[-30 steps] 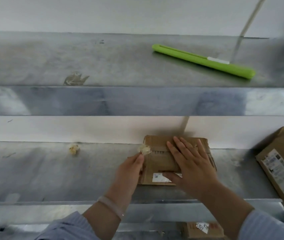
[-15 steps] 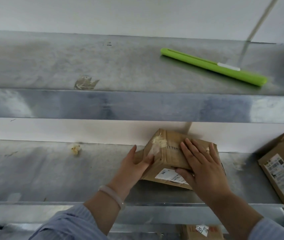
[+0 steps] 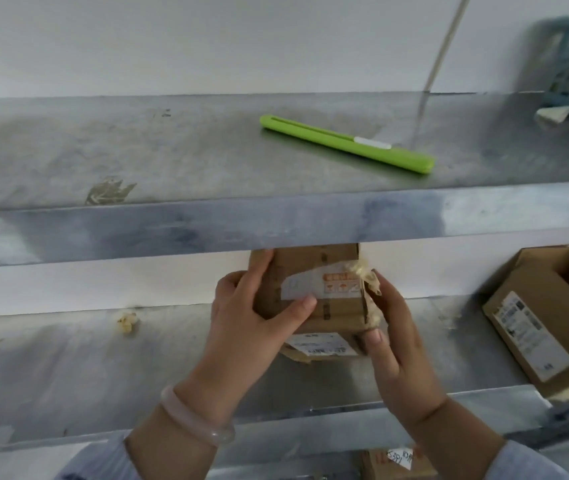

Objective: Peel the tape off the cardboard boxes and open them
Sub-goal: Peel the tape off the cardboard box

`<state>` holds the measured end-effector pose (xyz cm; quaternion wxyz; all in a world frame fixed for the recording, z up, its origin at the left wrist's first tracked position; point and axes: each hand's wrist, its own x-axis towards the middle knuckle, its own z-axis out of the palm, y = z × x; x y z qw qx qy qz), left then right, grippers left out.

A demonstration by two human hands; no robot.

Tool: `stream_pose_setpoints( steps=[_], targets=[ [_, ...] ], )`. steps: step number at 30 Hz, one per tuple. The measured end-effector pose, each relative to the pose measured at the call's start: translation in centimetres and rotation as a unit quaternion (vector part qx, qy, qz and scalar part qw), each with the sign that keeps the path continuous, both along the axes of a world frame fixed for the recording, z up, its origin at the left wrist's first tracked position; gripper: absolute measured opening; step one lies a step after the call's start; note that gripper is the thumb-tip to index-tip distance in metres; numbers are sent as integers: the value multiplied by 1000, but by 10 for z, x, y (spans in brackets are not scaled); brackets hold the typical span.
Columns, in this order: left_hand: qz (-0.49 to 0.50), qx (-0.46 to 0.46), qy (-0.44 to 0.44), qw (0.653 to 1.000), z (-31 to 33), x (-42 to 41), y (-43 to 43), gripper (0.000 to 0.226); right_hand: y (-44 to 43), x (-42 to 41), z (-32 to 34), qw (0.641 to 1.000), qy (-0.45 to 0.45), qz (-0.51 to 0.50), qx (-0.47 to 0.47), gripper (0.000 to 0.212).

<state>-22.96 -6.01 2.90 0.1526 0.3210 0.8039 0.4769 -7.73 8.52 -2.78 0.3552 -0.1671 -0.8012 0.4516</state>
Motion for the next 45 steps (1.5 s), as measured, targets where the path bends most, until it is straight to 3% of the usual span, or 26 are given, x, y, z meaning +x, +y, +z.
stream_pose_setpoints(
  steps=[5,9,12,19,22,26,31,38,45],
  targets=[
    [-27,-81,153,984,14,6,2,88,-2,6,8,999,-20,21,-45,73],
    [-36,-107,198,974,6,11,9,90,1,9,18,991,-53,-13,-122,55],
    [-40,-128,214,967,-6,15,13,90,10,11,25,988,-119,-91,-30,43],
    [-38,-134,229,963,-14,9,18,90,25,18,33,972,-189,-118,70,22],
    [-33,-135,232,963,-14,9,18,90,28,16,38,975,-184,-109,62,16],
    [-28,-132,220,966,-18,4,13,91,27,15,50,979,-189,-59,-46,11],
    [-26,-139,249,958,-21,3,11,90,27,3,65,961,-263,-79,31,9],
    [-57,-162,366,914,-19,0,13,83,30,-6,78,942,-330,-46,24,11],
    [-69,-184,352,915,-18,-5,16,89,20,-12,77,912,-380,-59,145,10]
  ],
)
